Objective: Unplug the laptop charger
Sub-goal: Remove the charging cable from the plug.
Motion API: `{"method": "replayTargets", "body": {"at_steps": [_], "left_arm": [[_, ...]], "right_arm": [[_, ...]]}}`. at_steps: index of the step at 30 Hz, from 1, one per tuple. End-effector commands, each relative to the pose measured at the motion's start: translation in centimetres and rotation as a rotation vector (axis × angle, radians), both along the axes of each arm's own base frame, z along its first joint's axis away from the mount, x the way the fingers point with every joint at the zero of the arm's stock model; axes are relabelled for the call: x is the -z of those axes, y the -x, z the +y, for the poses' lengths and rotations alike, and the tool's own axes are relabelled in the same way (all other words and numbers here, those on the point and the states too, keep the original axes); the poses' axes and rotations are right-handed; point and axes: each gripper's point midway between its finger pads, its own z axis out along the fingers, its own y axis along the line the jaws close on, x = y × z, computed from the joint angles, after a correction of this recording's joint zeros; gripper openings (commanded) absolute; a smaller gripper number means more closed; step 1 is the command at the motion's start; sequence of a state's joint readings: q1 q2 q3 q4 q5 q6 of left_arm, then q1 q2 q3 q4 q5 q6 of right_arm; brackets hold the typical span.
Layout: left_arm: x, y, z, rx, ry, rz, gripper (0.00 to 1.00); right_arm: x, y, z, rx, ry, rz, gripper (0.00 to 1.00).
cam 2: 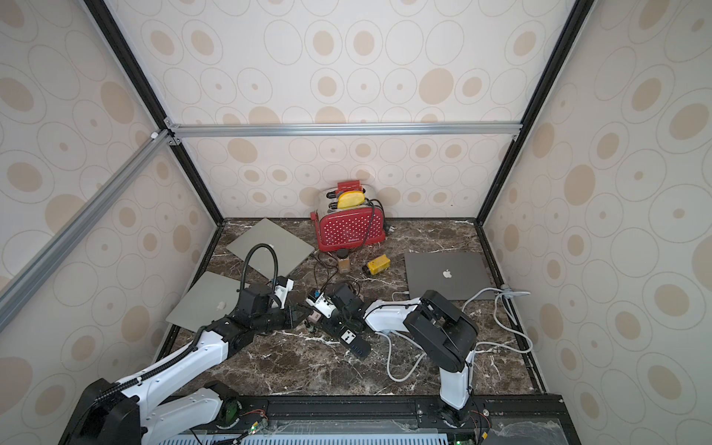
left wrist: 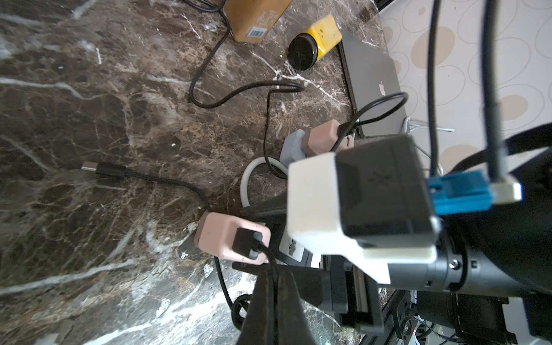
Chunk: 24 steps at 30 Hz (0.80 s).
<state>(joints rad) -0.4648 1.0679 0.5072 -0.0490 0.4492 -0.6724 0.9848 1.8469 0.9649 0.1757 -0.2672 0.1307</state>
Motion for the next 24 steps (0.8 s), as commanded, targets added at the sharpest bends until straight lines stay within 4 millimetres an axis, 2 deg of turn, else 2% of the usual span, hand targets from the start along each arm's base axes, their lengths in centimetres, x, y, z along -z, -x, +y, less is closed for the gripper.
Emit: {"method": "replayTargets", "body": {"at_steps": [1, 12, 24], "left_arm": [[-0.5, -0.1, 0.1, 0.004, 0.003, -0.016, 0.00], [0.0, 0.1, 0.2, -0.002, 0.016, 0.017, 0.00], [-0.3, 0.3, 0.1, -0.007, 0.043, 0.020, 0.00]], "right_arm": [[-0.7, 0.2, 0.3, -0.001, -0.059, 0.011, 0.41], [-1.3, -0.5, 1.2, -0.003, -0.105, -0.026, 0.40], [-1.2, -1.0, 2.2, -0.004, -0.133, -0.038, 0.37]]}}
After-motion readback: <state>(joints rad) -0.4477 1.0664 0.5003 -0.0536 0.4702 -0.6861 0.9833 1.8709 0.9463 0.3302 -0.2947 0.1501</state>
